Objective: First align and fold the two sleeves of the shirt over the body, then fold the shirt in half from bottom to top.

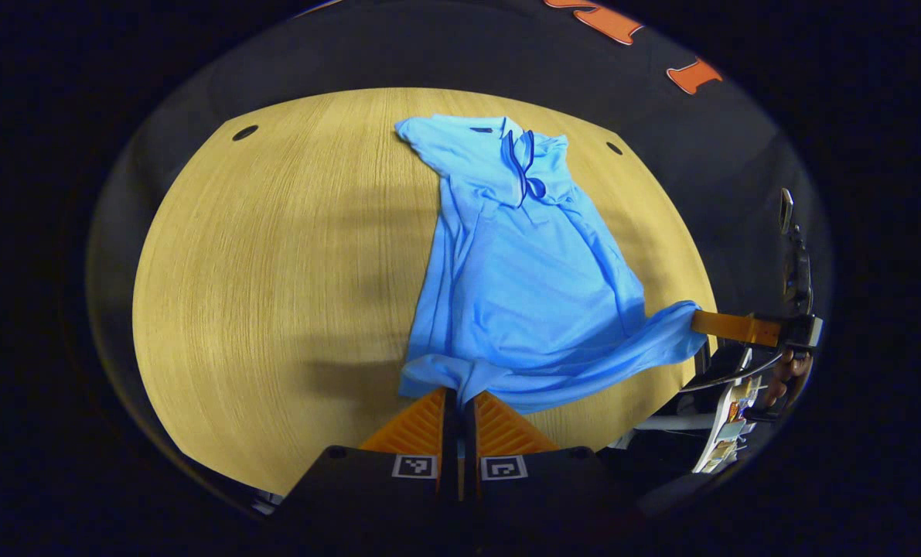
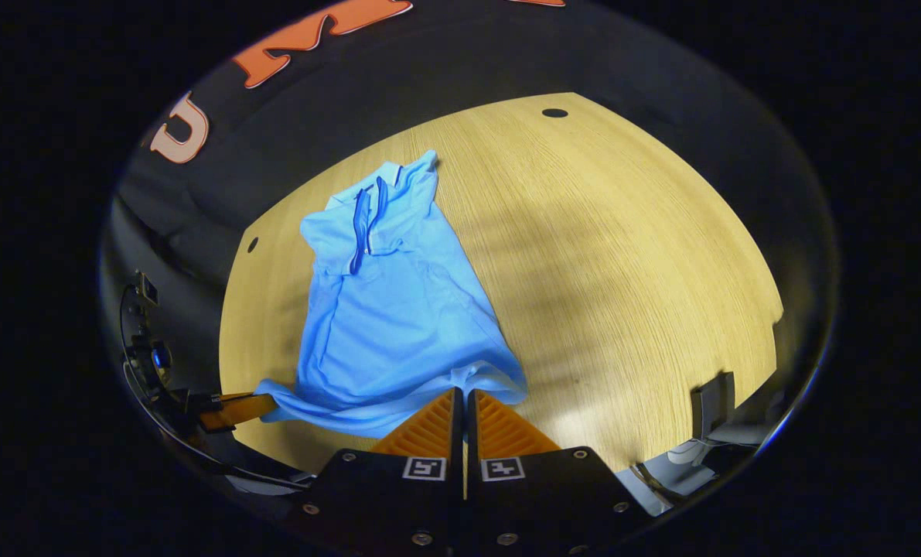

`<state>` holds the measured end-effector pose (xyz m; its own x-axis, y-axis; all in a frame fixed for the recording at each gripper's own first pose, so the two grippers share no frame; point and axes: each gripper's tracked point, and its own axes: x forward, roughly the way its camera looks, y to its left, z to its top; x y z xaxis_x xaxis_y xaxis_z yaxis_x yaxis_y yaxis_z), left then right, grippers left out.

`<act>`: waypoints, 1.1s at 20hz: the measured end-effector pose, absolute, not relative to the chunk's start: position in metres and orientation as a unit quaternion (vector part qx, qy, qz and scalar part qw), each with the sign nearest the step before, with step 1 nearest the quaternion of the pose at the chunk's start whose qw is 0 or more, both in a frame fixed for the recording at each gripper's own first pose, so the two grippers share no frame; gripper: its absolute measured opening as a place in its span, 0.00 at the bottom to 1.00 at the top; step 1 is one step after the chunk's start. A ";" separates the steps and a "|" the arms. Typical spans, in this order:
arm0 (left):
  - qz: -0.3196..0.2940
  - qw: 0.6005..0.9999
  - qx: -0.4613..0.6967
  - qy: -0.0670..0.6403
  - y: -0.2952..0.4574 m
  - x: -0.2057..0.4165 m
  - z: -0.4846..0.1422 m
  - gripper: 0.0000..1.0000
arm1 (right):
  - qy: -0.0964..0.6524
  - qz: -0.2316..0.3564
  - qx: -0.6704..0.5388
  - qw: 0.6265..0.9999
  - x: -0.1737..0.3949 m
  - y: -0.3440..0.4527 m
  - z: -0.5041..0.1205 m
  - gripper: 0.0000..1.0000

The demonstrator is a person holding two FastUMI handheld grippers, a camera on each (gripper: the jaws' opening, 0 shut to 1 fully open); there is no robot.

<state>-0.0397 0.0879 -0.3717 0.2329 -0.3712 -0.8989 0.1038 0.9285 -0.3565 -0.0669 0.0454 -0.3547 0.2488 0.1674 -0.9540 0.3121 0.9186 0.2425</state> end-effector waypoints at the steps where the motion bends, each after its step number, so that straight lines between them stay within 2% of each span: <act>1: -0.160 0.779 -0.111 0.596 0.087 -0.034 -0.369 0.07 | 0.606 -0.047 0.196 0.769 -0.059 0.046 -0.353 0.02; 5: -0.171 0.796 -0.092 0.573 0.089 0.002 -0.361 0.07 | 0.589 -0.037 0.200 0.782 -0.019 0.045 -0.349 0.02; 22: -0.092 0.870 -0.061 0.480 0.119 0.153 -0.345 0.07 | 0.560 0.030 0.221 0.798 0.127 0.030 -0.374 0.02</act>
<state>0.1529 0.1194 -0.3446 0.5222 -0.2178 -0.8245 0.1014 0.9758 -0.1935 0.1266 0.0302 -0.3738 0.3714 0.2951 -0.8803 0.2006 0.9002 0.3865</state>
